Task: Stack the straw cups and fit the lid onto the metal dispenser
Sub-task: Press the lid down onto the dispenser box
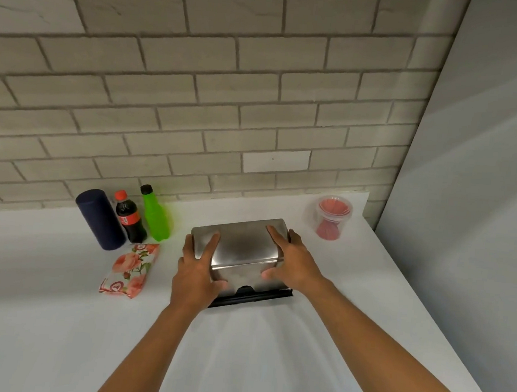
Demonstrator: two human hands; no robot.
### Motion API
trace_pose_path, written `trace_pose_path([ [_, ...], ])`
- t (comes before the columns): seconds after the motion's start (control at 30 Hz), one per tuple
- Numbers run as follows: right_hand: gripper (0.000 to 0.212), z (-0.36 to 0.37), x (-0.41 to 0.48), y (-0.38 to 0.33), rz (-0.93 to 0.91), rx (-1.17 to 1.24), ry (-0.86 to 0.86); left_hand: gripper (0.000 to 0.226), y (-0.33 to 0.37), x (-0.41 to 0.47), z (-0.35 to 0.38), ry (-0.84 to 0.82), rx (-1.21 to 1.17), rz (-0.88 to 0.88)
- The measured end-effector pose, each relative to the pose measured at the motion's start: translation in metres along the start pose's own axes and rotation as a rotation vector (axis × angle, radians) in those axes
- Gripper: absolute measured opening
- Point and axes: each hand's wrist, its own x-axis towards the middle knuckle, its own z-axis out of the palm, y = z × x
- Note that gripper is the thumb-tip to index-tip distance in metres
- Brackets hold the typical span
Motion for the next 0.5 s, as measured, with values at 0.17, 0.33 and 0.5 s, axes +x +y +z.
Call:
trace_pose_path([
  [0.17,0.116,-0.011,0.022,0.011,-0.010,-0.075,-0.014,0.114,0.010,0.021,0.010,-0.014,0.008,0.005],
  [0.33,0.114,-0.021,0.048,0.022,-0.007,-0.053,-0.013,0.114,0.017,0.051,0.020,-0.034,0.016,0.004],
  [0.5,0.113,-0.028,0.076,0.032,-0.007,-0.012,0.002,0.113,0.024,0.080,0.028,-0.060,-0.019,-0.020],
])
